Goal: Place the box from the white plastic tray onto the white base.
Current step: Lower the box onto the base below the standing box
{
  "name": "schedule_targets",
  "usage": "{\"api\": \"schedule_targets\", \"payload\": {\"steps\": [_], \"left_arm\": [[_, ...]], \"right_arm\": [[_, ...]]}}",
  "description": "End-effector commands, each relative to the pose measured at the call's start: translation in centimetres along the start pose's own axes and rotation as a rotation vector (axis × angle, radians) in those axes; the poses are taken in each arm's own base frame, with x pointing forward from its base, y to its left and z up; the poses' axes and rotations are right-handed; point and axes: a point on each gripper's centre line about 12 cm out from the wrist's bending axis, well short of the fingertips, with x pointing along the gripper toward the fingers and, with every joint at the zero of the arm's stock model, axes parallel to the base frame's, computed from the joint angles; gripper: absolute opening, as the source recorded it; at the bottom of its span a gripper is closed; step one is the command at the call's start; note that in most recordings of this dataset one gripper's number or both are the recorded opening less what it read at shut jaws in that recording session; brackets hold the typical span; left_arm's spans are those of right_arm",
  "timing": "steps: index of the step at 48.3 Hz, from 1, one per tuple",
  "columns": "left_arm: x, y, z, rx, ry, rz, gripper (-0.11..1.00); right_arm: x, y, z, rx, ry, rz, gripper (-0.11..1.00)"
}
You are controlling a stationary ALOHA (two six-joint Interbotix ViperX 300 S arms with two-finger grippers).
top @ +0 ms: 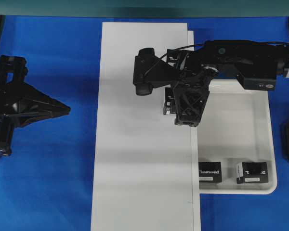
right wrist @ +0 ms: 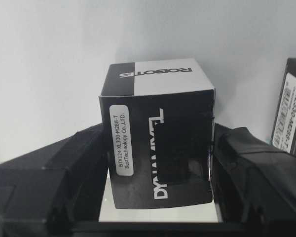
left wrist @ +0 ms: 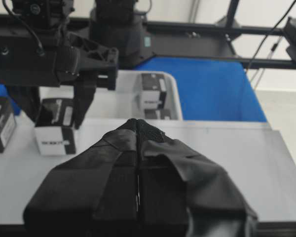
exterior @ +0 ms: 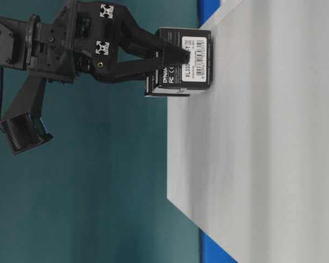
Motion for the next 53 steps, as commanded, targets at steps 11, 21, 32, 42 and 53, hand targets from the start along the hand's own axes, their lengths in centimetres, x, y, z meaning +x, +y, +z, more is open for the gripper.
{"api": "schedule_targets", "payload": {"steps": [11,21,32,42,53], "left_arm": [[-0.06,-0.28,1.00,0.001,-0.027,-0.011,-0.07],[-0.06,-0.28,1.00,0.001,-0.027,-0.011,-0.07],[-0.06,-0.29,1.02,0.001,-0.029,-0.011,-0.07],[-0.06,-0.28,1.00,0.001,-0.027,-0.011,-0.07],[-0.10,-0.29,1.03,0.001,-0.029,-0.011,-0.07]], "right_arm": [[0.31,0.35,0.17,-0.013,0.004,0.000,0.60],[0.40,0.61,-0.01,-0.039,0.018,0.004,0.60],[0.62,0.73,-0.22,-0.056,0.030,0.005,0.60],[0.64,0.74,-0.29,-0.053,0.030,0.005,0.60],[0.73,0.61,-0.29,-0.044,0.028,0.004,0.60]]}}
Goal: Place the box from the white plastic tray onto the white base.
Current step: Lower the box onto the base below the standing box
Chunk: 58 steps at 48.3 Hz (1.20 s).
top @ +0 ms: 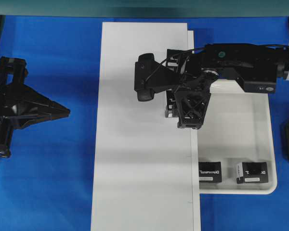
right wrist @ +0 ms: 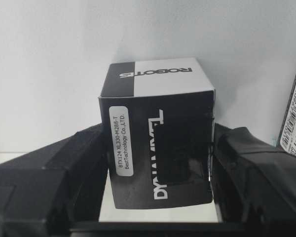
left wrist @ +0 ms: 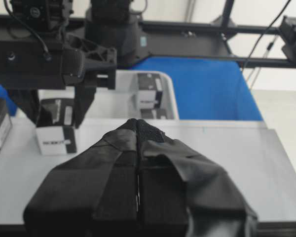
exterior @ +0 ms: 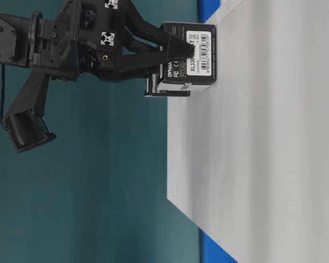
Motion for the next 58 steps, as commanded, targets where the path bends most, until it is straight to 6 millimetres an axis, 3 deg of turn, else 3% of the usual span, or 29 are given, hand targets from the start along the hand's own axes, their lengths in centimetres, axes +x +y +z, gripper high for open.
{"api": "schedule_targets", "payload": {"steps": [1,27,30,35,38,52,58], "left_arm": [[-0.1,-0.1,1.0,0.002,-0.027,-0.003,-0.07],[-0.1,-0.2,1.0,0.002,-0.027,-0.006,-0.07],[-0.1,-0.2,1.0,0.002,-0.029,-0.006,-0.07],[-0.1,-0.2,0.9,0.002,-0.026,-0.006,-0.07],[-0.1,-0.1,0.9,0.002,-0.026,-0.005,-0.07],[0.1,-0.2,0.8,0.004,-0.021,-0.006,-0.07],[0.0,-0.2,0.9,0.004,-0.024,-0.006,-0.07]], "right_arm": [[0.3,0.1,0.2,0.002,0.000,0.001,0.60],[1.0,0.1,-0.3,0.052,0.003,0.000,0.60],[1.0,0.1,-0.3,0.052,0.003,-0.001,0.66],[1.0,0.1,-0.1,0.044,-0.010,-0.004,0.90],[1.0,0.1,-0.1,0.043,-0.021,-0.006,0.99],[0.6,0.0,0.0,0.036,-0.037,-0.009,1.00],[-0.4,-0.2,0.1,0.034,-0.063,-0.014,1.00]]}}
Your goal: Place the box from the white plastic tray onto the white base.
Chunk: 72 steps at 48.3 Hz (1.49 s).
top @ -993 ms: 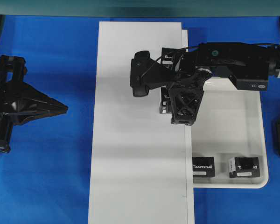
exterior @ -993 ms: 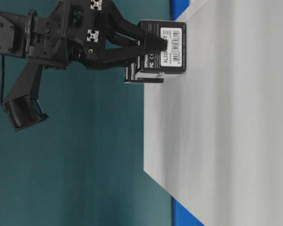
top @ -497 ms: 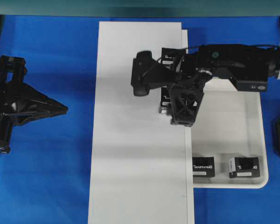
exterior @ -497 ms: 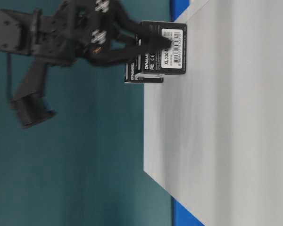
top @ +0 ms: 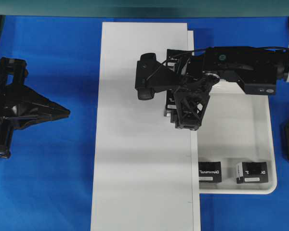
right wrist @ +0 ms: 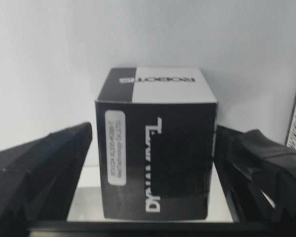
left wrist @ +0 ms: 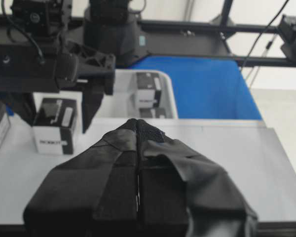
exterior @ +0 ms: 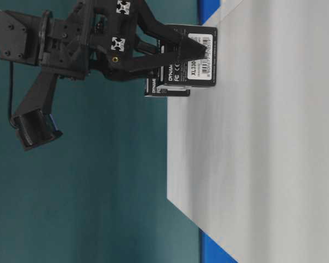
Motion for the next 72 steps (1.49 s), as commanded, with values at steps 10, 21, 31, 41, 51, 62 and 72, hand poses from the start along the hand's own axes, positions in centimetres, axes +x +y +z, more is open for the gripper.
{"api": "schedule_targets", "payload": {"steps": [10,21,31,41,51,62,72], "left_arm": [[-0.3,-0.1,1.0,0.003,-0.031,-0.003,-0.07],[-0.3,-0.1,0.4,0.003,-0.018,-0.002,-0.07],[-0.4,-0.1,0.5,0.003,-0.021,-0.003,-0.07],[-0.3,-0.1,0.5,0.002,-0.021,-0.003,-0.07],[-0.3,-0.1,0.6,0.005,-0.023,-0.003,-0.07],[-0.2,0.0,0.5,0.004,-0.020,0.002,-0.07],[-0.3,0.0,0.4,0.003,-0.020,0.000,-0.07]], "right_arm": [[-5.1,-0.7,1.2,0.014,-0.156,-0.030,1.00],[-10.1,-0.7,1.3,0.013,-0.357,-0.065,1.00],[-13.4,-0.3,0.2,0.014,-0.505,-0.085,1.00],[-14.8,0.5,-2.0,0.001,-0.624,-0.100,1.00],[-16.6,1.4,-4.5,-0.012,-0.781,-0.116,1.00],[-17.9,2.8,-7.5,-0.024,-0.897,-0.098,1.00],[-18.8,3.7,-9.9,-0.025,-0.974,-0.081,0.99]]}}
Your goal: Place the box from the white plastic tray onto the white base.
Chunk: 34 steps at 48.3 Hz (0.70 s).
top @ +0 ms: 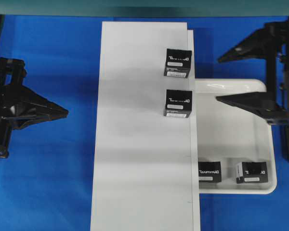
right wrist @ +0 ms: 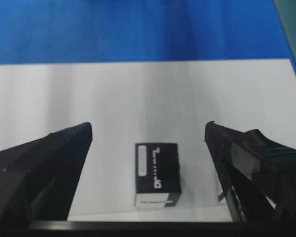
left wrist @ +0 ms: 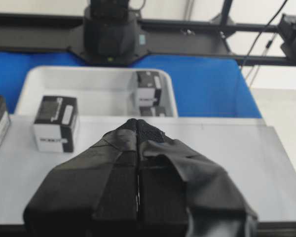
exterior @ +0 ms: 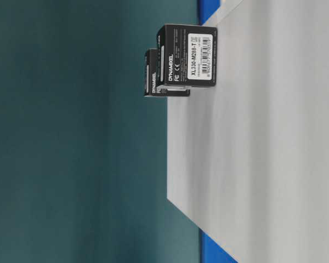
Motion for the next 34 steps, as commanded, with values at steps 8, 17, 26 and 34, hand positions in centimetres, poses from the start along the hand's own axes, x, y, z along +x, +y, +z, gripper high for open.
{"api": "schedule_targets", "payload": {"steps": [8,17,26,34], "left_arm": [[-0.1,0.0,0.7,0.000,-0.023,0.000,-0.07],[-0.6,0.0,1.1,0.001,-0.042,0.001,-0.07],[-1.4,0.1,1.8,0.002,-0.077,0.003,-0.07],[-1.8,0.0,2.0,0.001,-0.089,0.001,-0.07]], "right_arm": [[-2.9,0.6,0.1,0.004,-0.143,0.011,0.99],[-5.0,1.1,0.0,-0.001,-0.285,0.019,0.99],[-5.7,1.4,-0.7,-0.002,-0.318,0.034,0.99],[-5.7,1.5,-1.0,0.022,-0.318,0.039,0.99]]}}
